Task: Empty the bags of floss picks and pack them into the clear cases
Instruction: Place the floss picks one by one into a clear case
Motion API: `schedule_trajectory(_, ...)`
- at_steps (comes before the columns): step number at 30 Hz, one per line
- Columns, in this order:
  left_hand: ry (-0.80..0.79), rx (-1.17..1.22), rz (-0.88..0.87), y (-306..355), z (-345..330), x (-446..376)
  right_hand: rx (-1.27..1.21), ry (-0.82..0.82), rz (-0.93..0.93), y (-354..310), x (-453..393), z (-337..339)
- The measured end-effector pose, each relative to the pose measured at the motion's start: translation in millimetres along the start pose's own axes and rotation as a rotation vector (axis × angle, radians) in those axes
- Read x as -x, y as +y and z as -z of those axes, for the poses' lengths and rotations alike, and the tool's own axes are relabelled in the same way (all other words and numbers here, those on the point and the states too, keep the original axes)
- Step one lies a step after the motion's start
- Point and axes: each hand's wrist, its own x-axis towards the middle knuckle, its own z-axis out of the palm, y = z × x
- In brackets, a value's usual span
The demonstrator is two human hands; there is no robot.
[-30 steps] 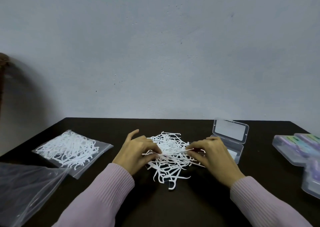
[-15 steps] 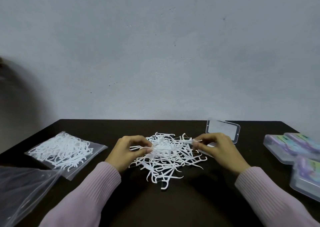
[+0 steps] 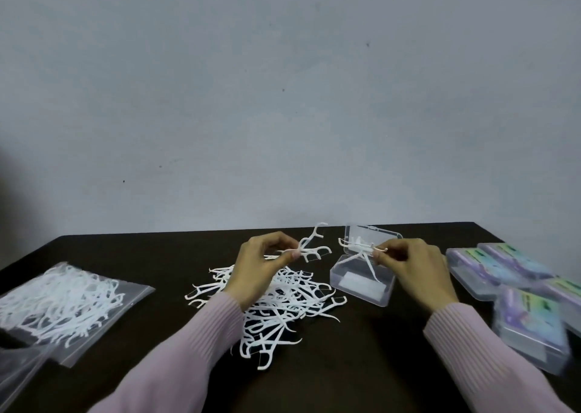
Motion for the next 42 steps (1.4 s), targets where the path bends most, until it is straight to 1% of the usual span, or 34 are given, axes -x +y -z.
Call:
schedule_trajectory(4, -0.024, -0.034, 0.000, -0.5, -25.2, -9.1, 0.189, -0.014, -0.033, 2.4, -0.9, -0.3)
schedule_trajectory(6, -0.056, -0.045, -0.001, 2.0, -36.2, -13.6, 0.226, -0.060, -0.027, 1.9, -1.0, -1.8)
schedule_trajectory(9, -0.115, -0.092, -0.023, 5.8, -51.9, -21.7, 0.140, -0.108, -0.033, 6.3, -3.3, -4.1)
schedule_trajectory(13, -0.160, -0.114, -0.043, 3.7, -66.4, -27.6, 0.048, -0.118, 0.002, 10.7, -5.9, -3.3)
schedule_trajectory(20, -0.202, -0.142, -0.034, -2.9, -76.7, -27.9, 0.107, -0.145, 0.045, 11.8, -5.9, -1.1)
schedule_trajectory(23, -0.202, -0.142, -0.032, -4.1, -75.5, -27.0, 0.174, -0.263, 0.082, 11.5, -6.8, 5.7)
schedule_trajectory(25, -0.186, -0.130, -0.032, -3.8, -75.0, -25.6, 0.158, -0.293, 0.107, 14.2, -8.2, 7.9)
schedule_trajectory(29, -0.124, -0.105, -0.023, -1.4, -76.8, -22.3, 0.150, -0.259, 0.160, 15.4, -8.4, 7.8)
schedule_trajectory(32, -0.105, -0.070, -0.015, -0.2, -77.9, -21.2, 0.080, -0.227, 0.190, 13.0, -8.8, 11.0)
schedule_trajectory(36, -0.122, -0.034, -0.016, 0.0, -78.4, -20.7, -0.042, -0.086, 0.178, 10.9, -8.6, 10.0)
schedule_trajectory(37, -0.135, -0.021, -0.017, -0.1, -78.3, -20.7, -0.040, -0.082, 0.182, 10.5, -8.0, 7.8)
schedule_trajectory(39, -0.170, 0.001, -0.028, 0.7, -78.4, -20.7, -0.004, -0.127, 0.188, 9.7, -6.2, 2.8)
schedule_trajectory(42, -0.194, 0.041, -0.030, 2.1, -77.7, -20.5, 0.127, -0.203, 0.202, 8.9, -4.5, -2.1)
